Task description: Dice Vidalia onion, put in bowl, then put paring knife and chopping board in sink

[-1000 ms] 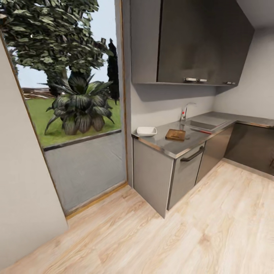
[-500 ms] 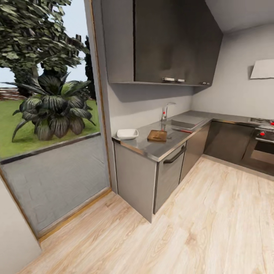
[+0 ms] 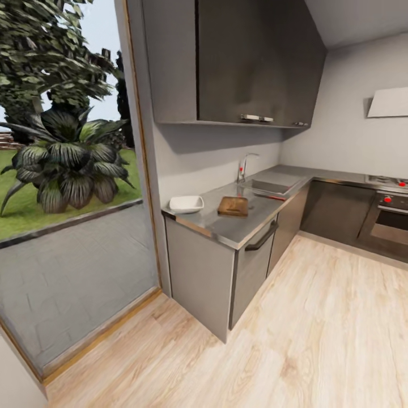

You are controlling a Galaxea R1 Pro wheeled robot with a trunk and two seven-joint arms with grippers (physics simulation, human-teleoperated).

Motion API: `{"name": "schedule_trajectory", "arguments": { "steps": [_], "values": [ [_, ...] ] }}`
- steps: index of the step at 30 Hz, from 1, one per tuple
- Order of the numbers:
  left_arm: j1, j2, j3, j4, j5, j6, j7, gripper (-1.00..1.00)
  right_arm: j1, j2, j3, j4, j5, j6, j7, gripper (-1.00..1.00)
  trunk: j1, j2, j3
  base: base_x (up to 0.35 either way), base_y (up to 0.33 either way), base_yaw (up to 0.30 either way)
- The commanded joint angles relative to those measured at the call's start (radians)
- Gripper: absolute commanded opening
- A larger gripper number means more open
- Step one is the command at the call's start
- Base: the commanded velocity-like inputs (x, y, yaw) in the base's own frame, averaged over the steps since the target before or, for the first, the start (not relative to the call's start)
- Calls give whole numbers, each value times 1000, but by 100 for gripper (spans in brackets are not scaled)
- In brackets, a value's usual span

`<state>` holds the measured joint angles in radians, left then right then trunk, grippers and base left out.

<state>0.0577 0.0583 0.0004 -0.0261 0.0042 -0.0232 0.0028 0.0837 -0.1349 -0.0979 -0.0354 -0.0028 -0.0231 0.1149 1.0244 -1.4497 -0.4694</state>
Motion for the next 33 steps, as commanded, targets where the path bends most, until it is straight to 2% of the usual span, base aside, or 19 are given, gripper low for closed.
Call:
{"name": "schedule_trajectory", "arguments": {
  "steps": [1,23,33],
  "values": [
    [1,0,0,-2,0,-1,0,100,1,0,-8,-1,0,-1,5,100,1,0,-1,266,201,-1],
    [1,0,0,-2,0,-1,0,100,1,1,-8,-1,0,-1,5,100,1,0,-1,279,185,-3],
    [1,0,1,-2,0,-1,0,100,1,1,-9,-1,0,-1,5,100,1,0,-3,273,12,-201]
  ]
}}
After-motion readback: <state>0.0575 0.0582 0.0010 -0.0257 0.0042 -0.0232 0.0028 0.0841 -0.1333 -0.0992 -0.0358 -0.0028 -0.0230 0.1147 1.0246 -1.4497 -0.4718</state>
